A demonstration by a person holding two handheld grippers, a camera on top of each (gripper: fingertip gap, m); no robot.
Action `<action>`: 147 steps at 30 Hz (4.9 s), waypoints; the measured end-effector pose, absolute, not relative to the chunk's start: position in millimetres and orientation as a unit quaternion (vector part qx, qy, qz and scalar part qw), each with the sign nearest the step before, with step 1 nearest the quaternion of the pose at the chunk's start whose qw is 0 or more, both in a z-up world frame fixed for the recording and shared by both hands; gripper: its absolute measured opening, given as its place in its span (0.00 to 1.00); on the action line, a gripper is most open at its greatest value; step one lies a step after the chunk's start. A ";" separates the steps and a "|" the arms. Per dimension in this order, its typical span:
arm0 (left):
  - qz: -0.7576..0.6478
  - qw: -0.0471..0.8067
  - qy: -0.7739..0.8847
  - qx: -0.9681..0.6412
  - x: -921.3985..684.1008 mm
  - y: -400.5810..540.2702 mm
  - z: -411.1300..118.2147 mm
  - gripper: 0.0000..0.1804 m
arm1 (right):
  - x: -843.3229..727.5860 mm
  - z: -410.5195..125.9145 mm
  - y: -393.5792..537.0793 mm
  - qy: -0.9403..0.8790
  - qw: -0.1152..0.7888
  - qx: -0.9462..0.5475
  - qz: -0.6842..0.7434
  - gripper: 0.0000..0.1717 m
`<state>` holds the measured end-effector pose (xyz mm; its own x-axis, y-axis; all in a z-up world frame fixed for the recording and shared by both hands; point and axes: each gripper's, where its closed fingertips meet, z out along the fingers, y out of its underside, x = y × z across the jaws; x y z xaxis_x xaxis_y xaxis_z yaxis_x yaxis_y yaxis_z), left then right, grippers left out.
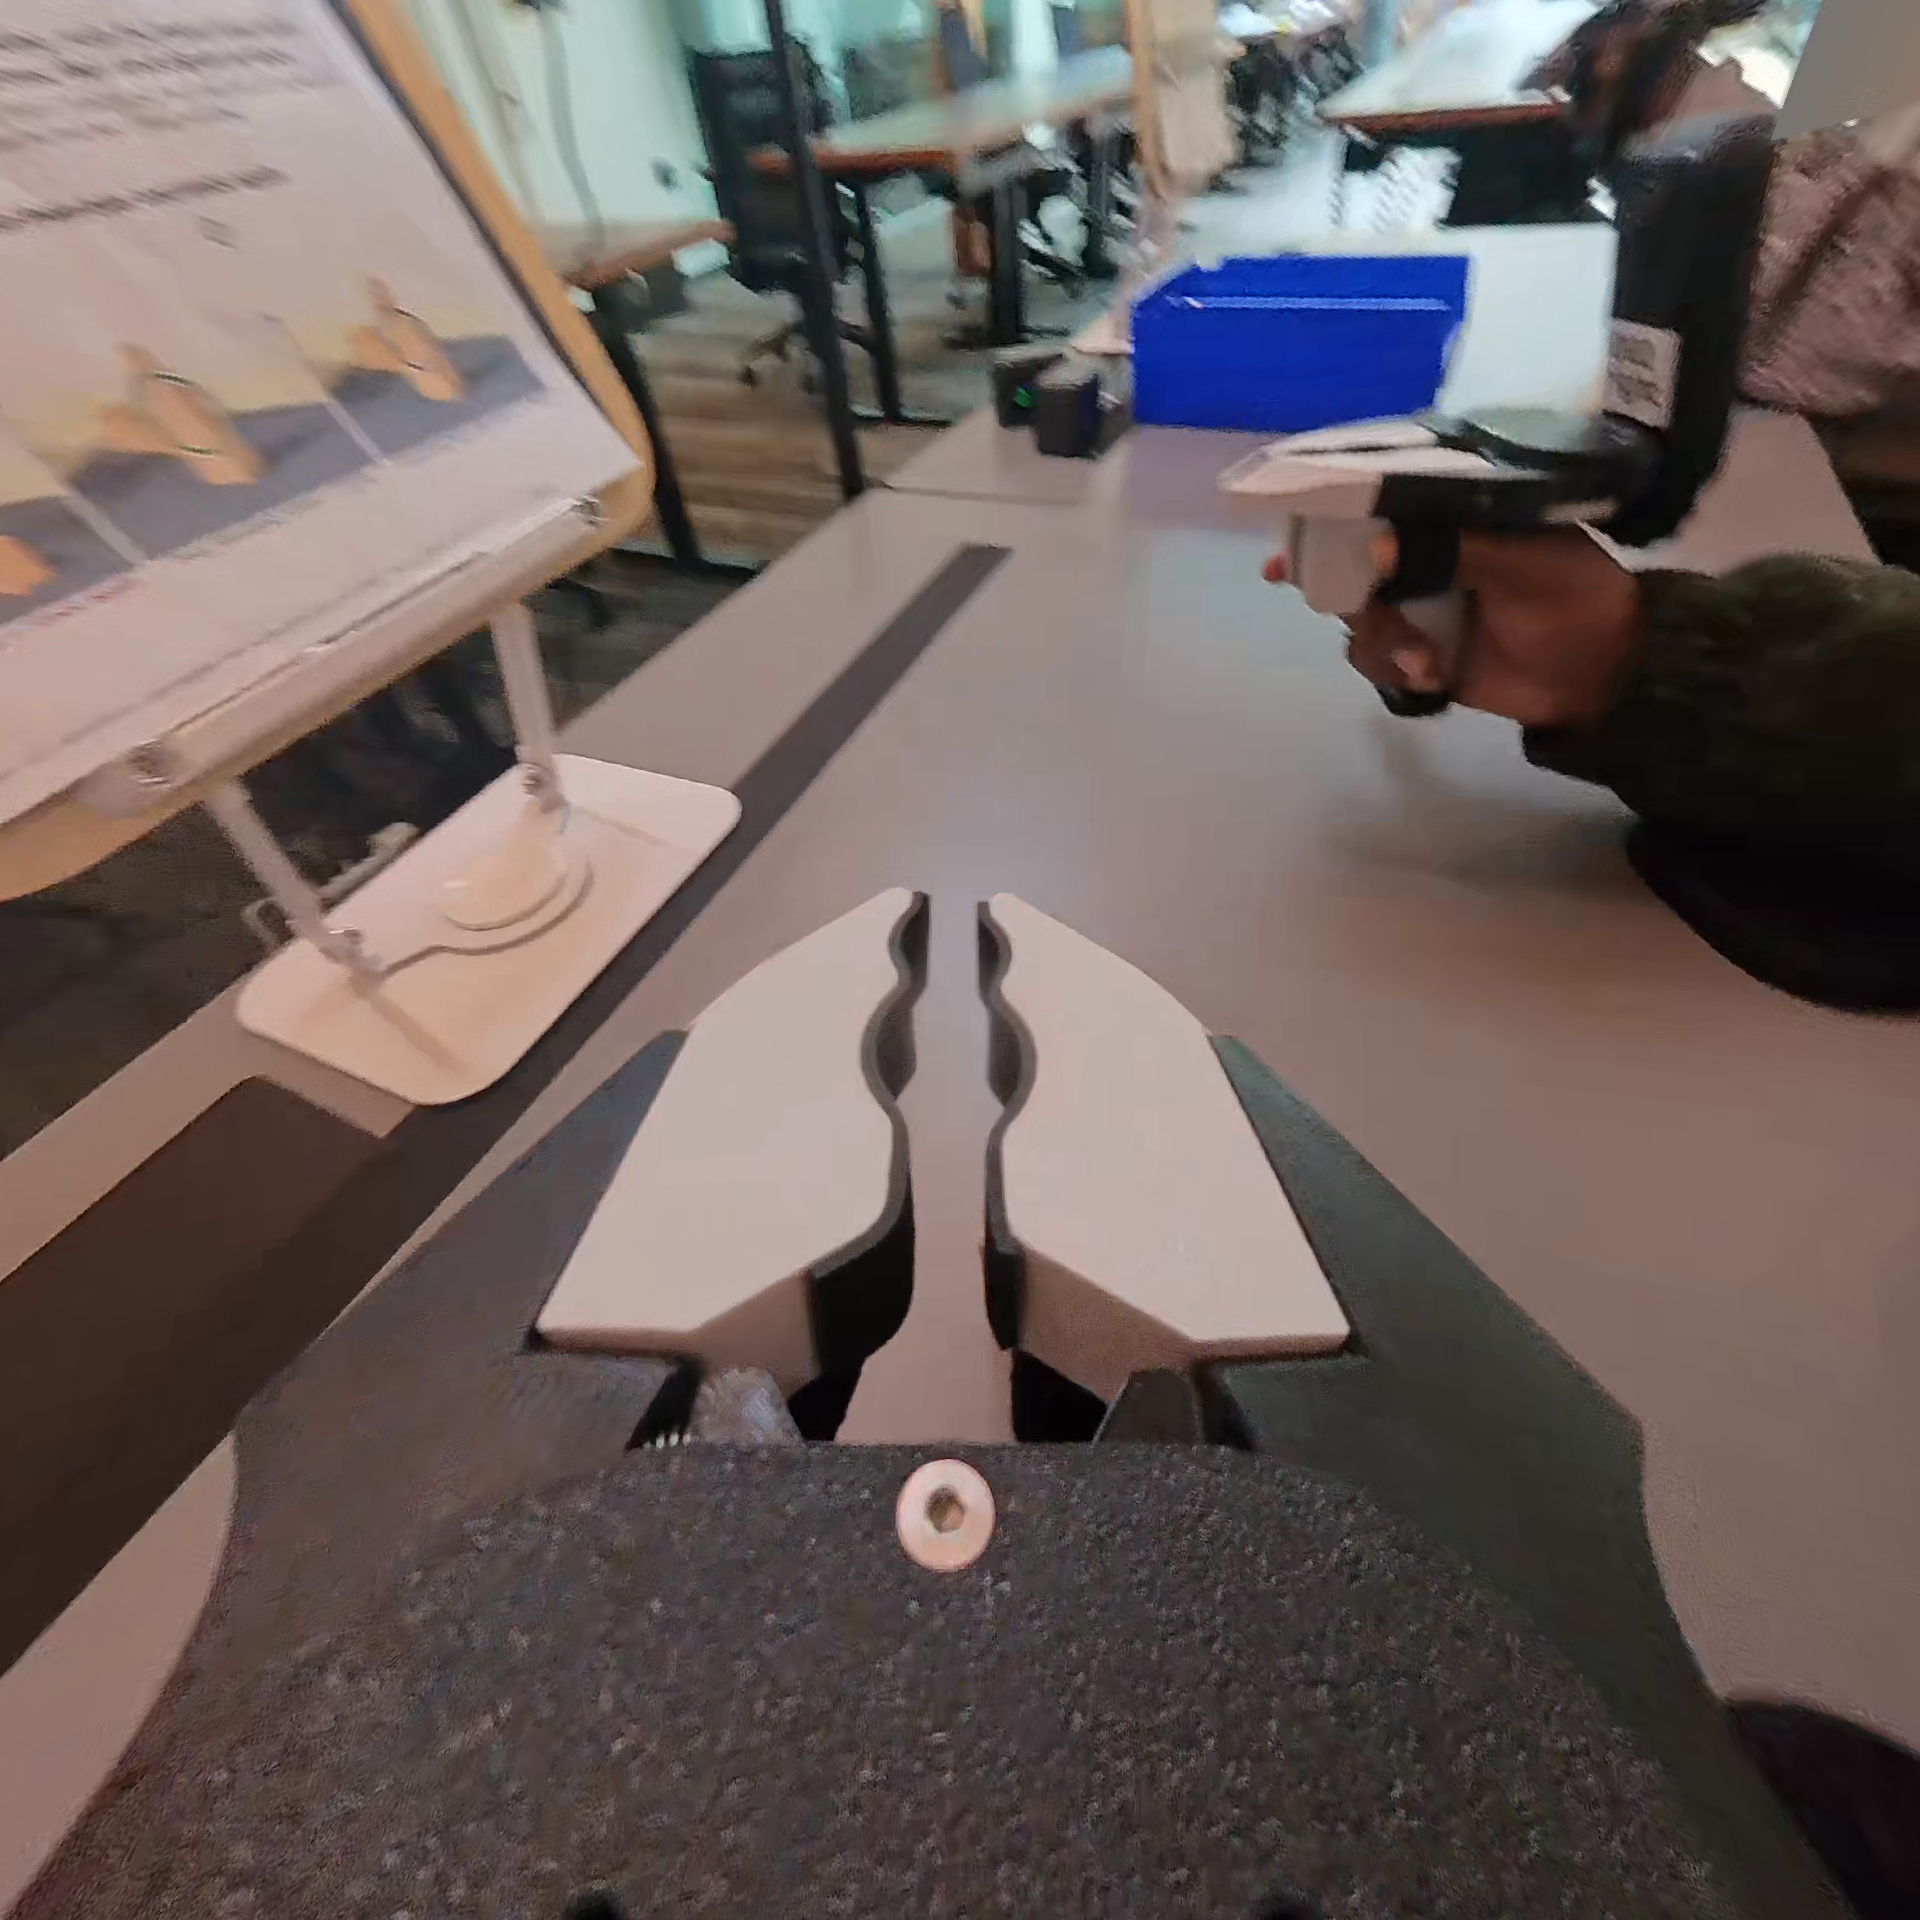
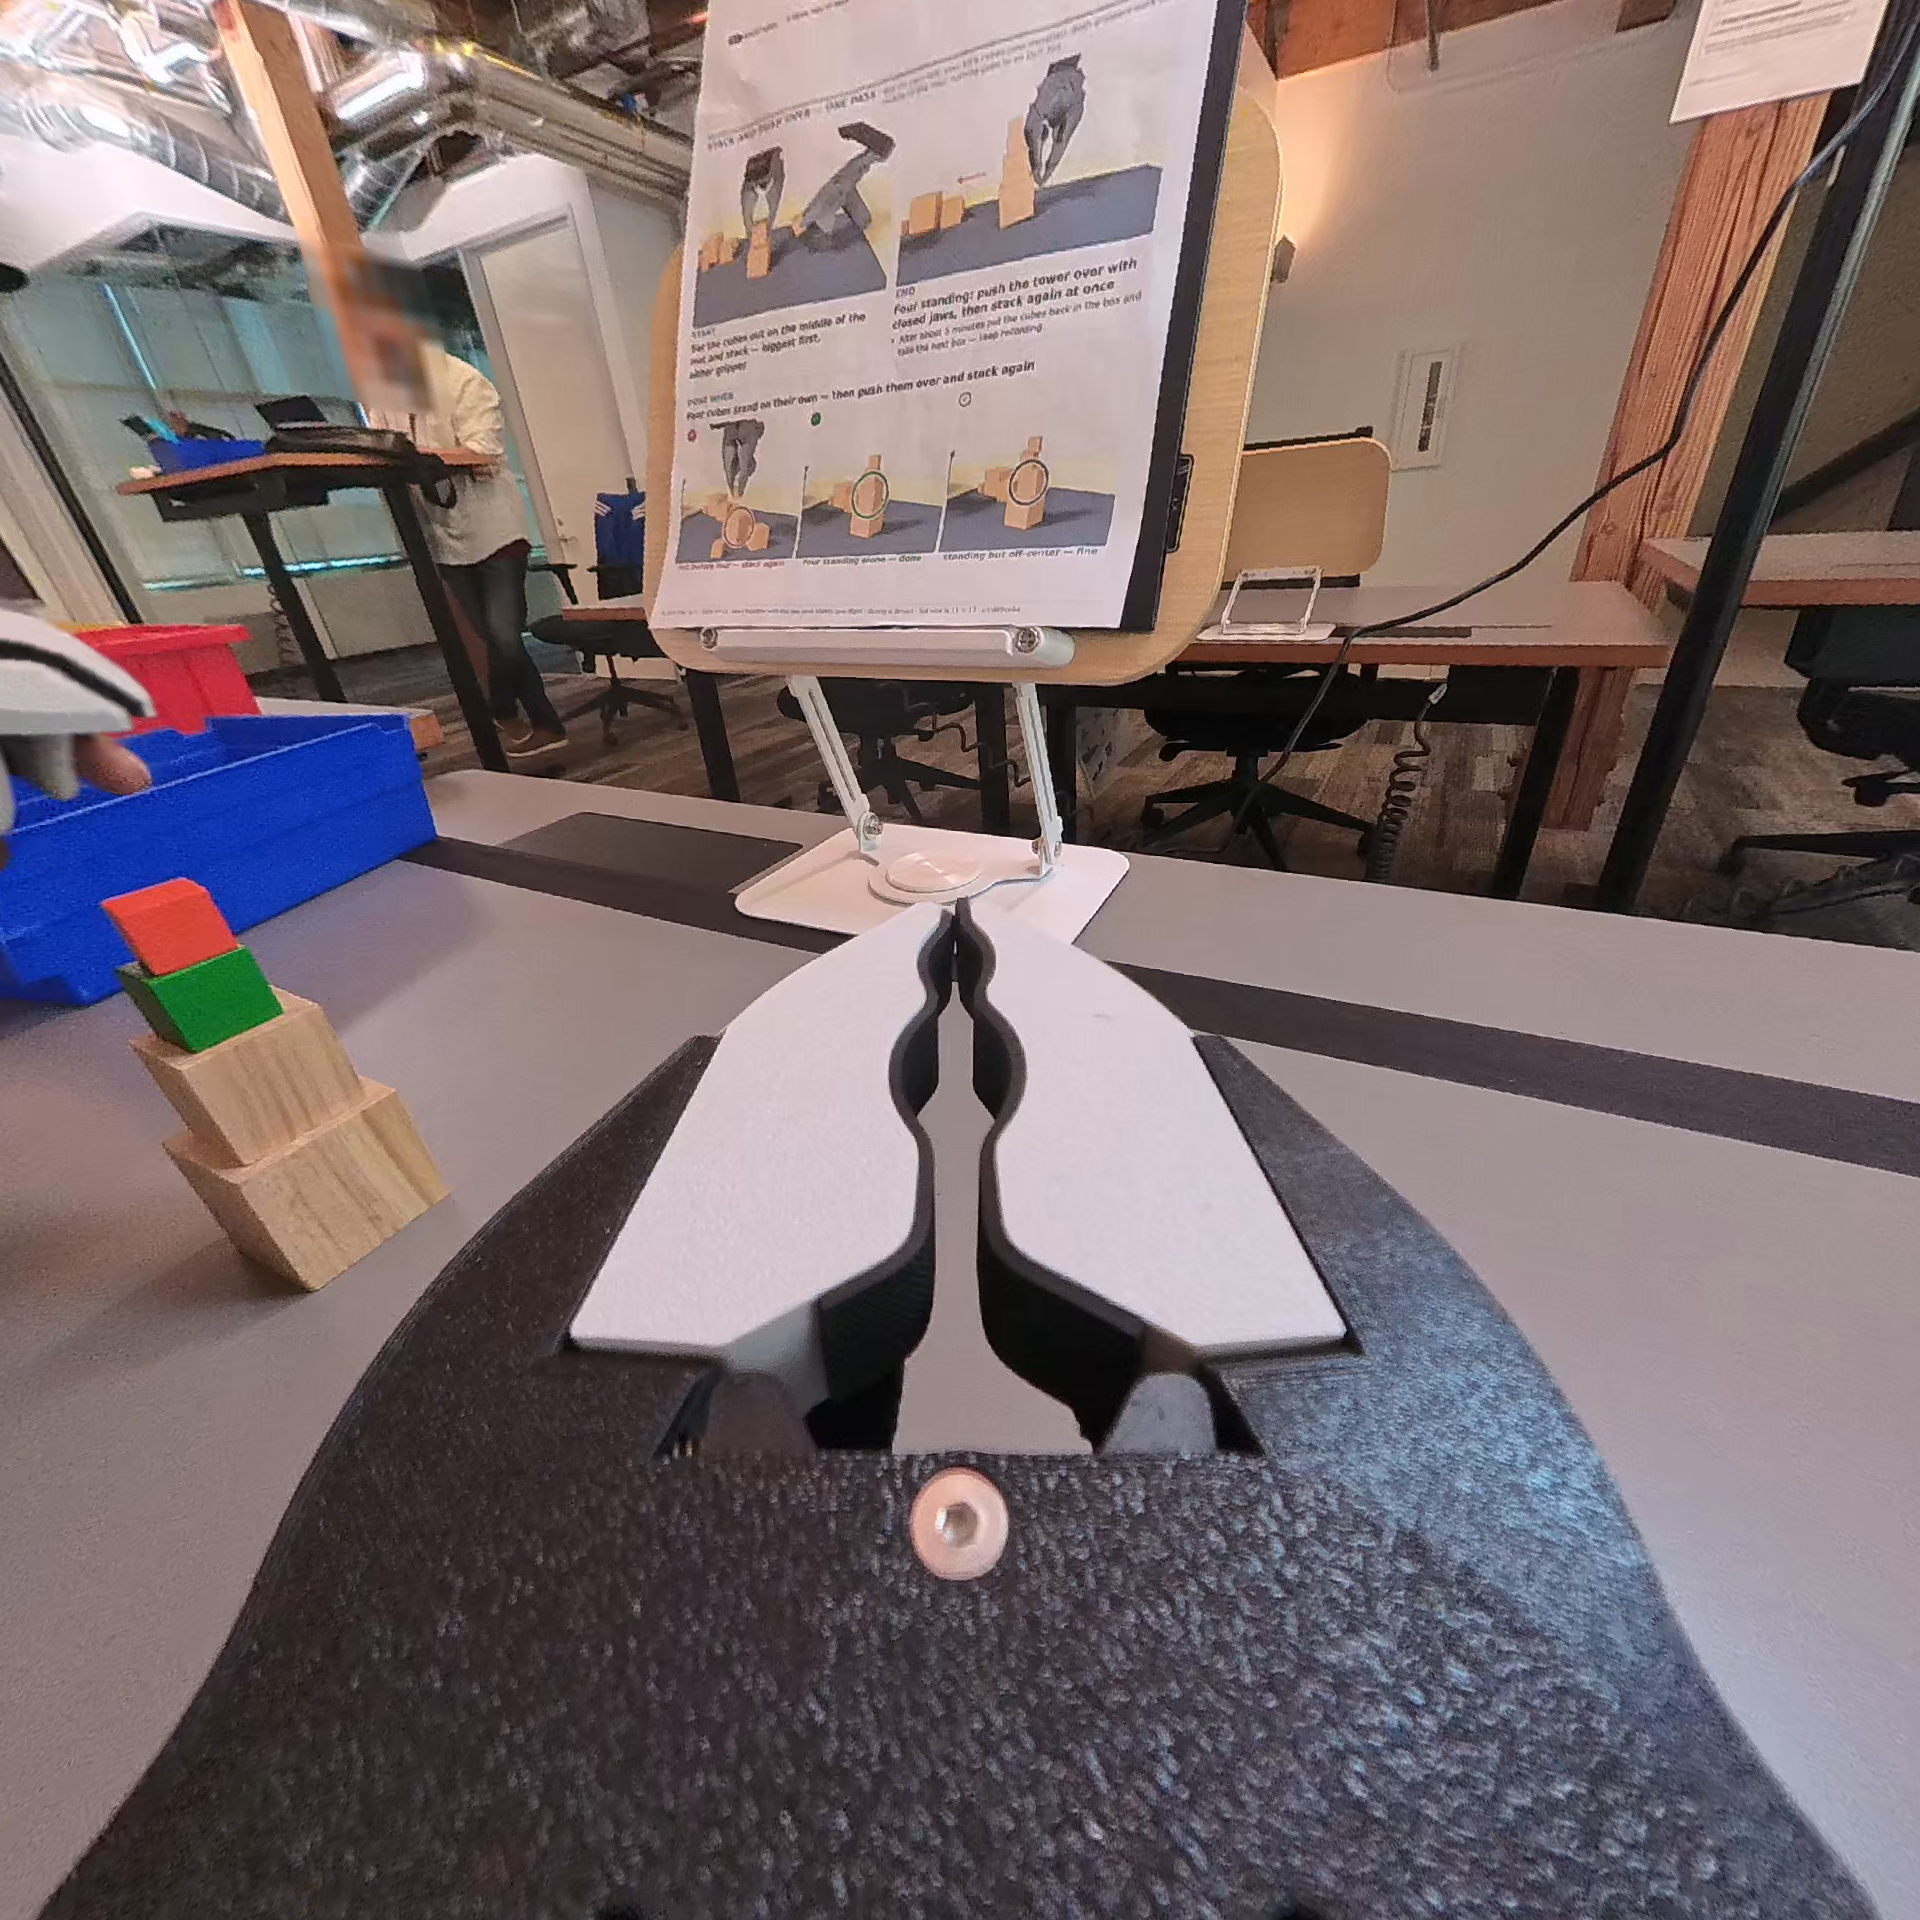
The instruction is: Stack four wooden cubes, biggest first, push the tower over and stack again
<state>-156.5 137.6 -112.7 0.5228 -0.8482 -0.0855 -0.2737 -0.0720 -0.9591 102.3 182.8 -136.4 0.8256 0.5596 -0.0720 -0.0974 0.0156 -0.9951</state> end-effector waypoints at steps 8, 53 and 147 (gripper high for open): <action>-0.110 0.669 0.181 -0.713 -180.4 156.5 -104.4 0.00 | 101.7 -133.0 181.1 -0.172 0.693 -0.658 0.238 0.00; 0.061 0.615 0.260 -0.742 -58.1 198.7 -183.0 0.00 | 103.0 -130.6 177.8 -0.165 0.693 -0.665 0.223 0.00; -0.083 0.683 0.118 -0.716 -210.1 176.4 -176.4 0.00 | -24.5 -263.2 203.5 -0.718 0.270 -0.595 0.242 0.37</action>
<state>-210.1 176.4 -176.4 0.9583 -0.2826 -0.0434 -0.0569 -0.0397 -0.9976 -24.5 203.5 -263.2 -0.1475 0.9841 0.0994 0.7234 0.1759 -0.6677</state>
